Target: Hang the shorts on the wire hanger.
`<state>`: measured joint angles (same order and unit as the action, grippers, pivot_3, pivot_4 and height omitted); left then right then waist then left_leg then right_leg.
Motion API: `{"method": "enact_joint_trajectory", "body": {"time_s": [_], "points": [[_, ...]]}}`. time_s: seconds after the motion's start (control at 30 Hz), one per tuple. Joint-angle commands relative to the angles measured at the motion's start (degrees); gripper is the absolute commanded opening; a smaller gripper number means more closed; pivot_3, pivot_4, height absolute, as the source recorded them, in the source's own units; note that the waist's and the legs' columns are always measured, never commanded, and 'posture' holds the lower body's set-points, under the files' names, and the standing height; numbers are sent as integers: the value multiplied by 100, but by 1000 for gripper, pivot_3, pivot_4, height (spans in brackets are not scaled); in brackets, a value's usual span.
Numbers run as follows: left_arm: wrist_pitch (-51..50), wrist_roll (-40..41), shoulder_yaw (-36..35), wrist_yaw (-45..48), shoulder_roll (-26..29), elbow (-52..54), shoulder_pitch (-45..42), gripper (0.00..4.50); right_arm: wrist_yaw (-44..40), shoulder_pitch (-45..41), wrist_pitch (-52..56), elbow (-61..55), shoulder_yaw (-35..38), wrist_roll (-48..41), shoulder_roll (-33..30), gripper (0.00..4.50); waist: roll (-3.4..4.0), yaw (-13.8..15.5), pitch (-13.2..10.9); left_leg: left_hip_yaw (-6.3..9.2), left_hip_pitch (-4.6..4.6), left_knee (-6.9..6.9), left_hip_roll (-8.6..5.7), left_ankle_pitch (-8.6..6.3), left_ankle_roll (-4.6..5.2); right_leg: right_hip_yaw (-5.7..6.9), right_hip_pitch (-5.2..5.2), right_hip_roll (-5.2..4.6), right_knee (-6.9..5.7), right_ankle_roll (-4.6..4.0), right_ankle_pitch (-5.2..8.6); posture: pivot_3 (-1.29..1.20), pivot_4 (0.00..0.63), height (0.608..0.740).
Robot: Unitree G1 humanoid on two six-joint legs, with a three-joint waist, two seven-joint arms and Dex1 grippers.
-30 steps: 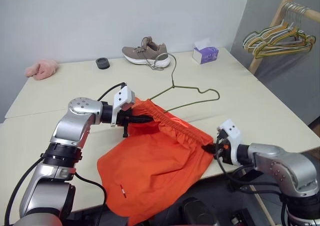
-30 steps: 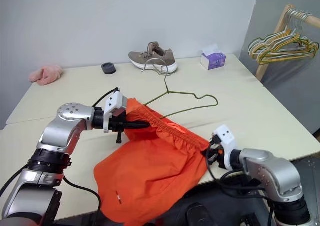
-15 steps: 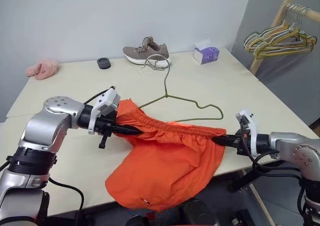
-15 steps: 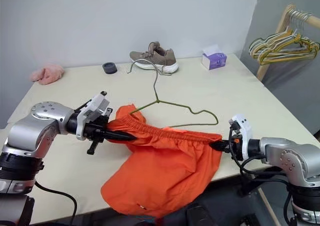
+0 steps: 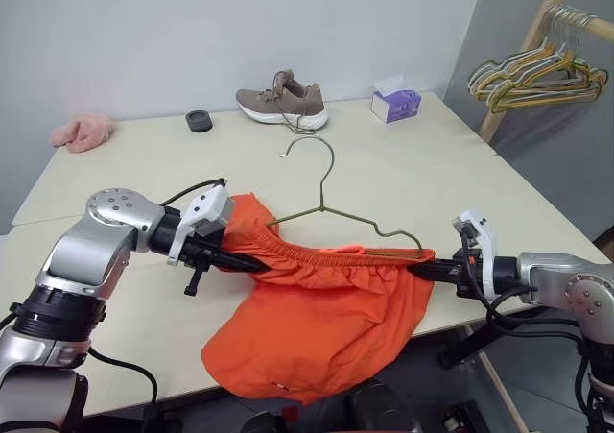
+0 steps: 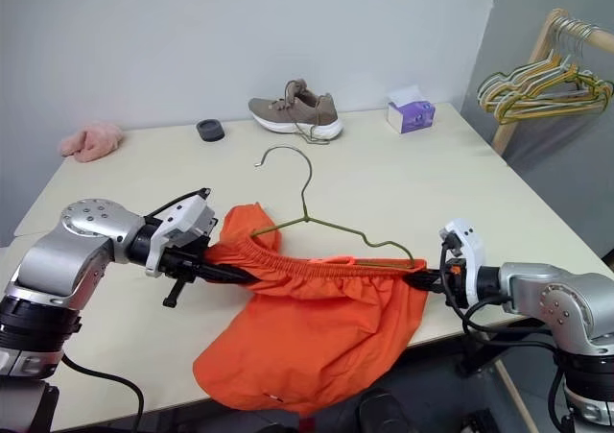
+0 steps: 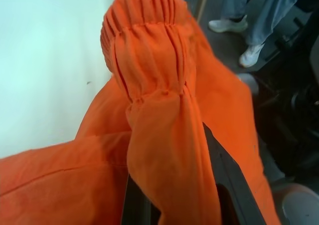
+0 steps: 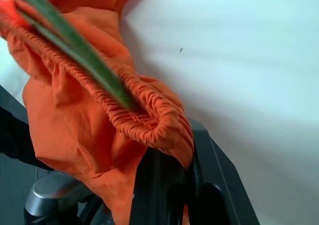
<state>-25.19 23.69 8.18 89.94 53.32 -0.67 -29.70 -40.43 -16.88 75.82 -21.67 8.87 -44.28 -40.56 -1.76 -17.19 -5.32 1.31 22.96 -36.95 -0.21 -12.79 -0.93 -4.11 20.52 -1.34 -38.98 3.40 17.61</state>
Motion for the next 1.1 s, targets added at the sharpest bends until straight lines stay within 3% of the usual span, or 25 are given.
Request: {"method": "enact_joint_trajectory", "body": {"time_s": [0.03, 0.27, 0.5, 0.63, 0.87, 0.97, 1.1], "points": [[335, -370, 14, -76, 118, -250, -118, 9, 48, 2, 6, -191, 125, -67, -226, 0, 0, 2, 0, 0, 0, 0, 0, 0, 0, 0, 0, 0, 1, 0, 0, -296, 45, 740], [1067, -955, 253, -125, 201, -616, -76, 9, -111, -38, -170, -294, -48, 6, -637, 0, 3, 0, -3, 0, 1, 1, 0, 0, 0, 0, 0, -1, 2, 0, 0, -304, 49, 740], [1370, -1277, 461, -433, -89, -703, -226, 9, -530, -571, -955, -489, -1138, 501, -1270, 0, 6, -22, -5, -3, 0, 0, 3, 0, 0, -2, 3, -3, 3, 0, 0, -309, 49, 740], [1435, -1393, 557, -584, -316, -680, -300, 9, -615, -1073, -1289, -590, -1867, 894, -1254, 0, 6, -23, -5, -3, 1, 0, 4, 0, 0, -2, 5, -4, 3, 0, 0, -310, 49, 740], [1515, -1574, 667, -733, -583, -559, -220, 9, -903, -1646, -1516, -835, -2443, 1145, -1186, 0, 8, -20, -7, -2, 15, 3, 5, 0, 0, 1, 21, -25, 2, 0, 0, -311, 50, 740], [1502, -1600, 666, -771, -655, -515, -183, 9, -947, -1699, -1681, -849, -2516, 1343, -1227, 682, 8, -20, -7, -1, 15, 2, 5, 0, 0, 2, 21, -27, 1, 0, 0, -311, 50, 740], [1478, -1620, 681, -893, -789, -474, -148, 9, -1047, -1634, -1746, -1086, -2458, 1432, -1379, 1955, 8, -19, -7, -1, 15, 2, 4, 0, 0, 3, 21, -32, 1, 0, 0, -313, 48, 740]]}}
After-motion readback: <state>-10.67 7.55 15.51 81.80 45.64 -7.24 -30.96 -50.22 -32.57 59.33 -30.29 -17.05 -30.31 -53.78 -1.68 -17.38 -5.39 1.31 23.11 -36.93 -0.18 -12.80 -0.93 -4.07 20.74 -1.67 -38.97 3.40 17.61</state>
